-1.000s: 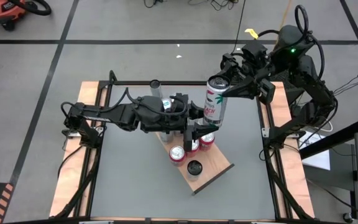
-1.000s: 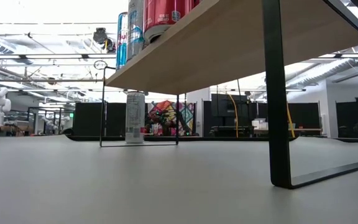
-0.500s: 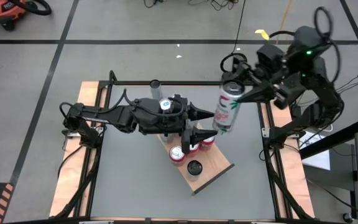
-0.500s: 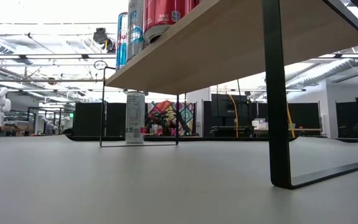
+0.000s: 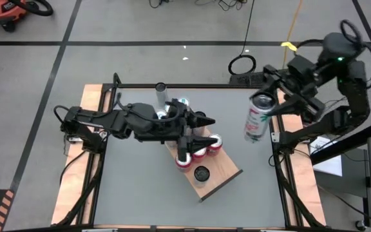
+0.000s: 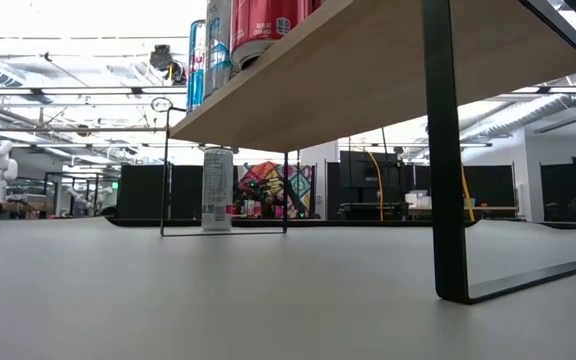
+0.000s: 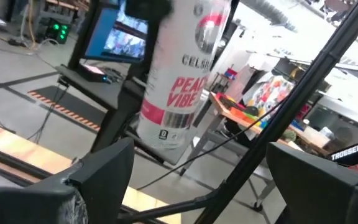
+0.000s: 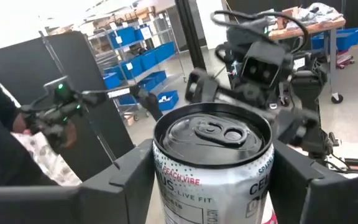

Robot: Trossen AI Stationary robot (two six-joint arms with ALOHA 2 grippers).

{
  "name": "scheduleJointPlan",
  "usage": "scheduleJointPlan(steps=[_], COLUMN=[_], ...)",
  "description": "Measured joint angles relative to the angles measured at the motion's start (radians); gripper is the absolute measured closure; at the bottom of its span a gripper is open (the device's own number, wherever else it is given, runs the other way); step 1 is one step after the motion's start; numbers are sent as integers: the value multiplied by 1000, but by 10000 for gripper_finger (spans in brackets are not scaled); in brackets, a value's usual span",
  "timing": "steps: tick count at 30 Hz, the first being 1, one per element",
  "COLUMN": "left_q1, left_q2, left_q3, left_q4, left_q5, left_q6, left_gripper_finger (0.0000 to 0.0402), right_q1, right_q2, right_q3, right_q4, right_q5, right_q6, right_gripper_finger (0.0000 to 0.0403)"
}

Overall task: Place canned beverage on shelf
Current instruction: Put the bottom red soda can on the shelf aligned with the other red soda can

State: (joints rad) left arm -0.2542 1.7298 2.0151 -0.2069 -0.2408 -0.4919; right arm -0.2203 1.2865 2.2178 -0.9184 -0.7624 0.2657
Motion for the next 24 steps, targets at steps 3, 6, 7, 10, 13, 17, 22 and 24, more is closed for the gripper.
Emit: scheduleJointPlan(steps=[3,6,7,10,13,17,22,24], left_q1=[-11,-22,-25,-34,-46,-72,-105,-115], left_q2=[-28,-51,-59,-77,-80,-80,-80,-80], left_q3=[0,0,0,0,0,0,0,0], left_q4=[-58,-86,-89,-93,-94,-96,-111,-130], left_q5=[-33,-62,-69,-90,-110,-139,-171,-197], left_q6=[0,1,1,2,10,27,28,28], left_gripper_finger=[34,34,34,34,34,34,34,34], right_q1=[1,19,29,68,102,153,229,255], right_q2=[-45,-101,-123,-198,-281,-382,-443,-445], right_q3=[-42,-126,-163,-315,-497,-733,-969,-1035], right_q4=[-11,-11,-1,101,249,431,647,704], right_q5=[1,23,34,57,61,90,112,110], right_q6=[-19,-39,-44,-40,-14,-1,18,2], right_gripper_finger=[192,192,192,192,192,192,192,192])
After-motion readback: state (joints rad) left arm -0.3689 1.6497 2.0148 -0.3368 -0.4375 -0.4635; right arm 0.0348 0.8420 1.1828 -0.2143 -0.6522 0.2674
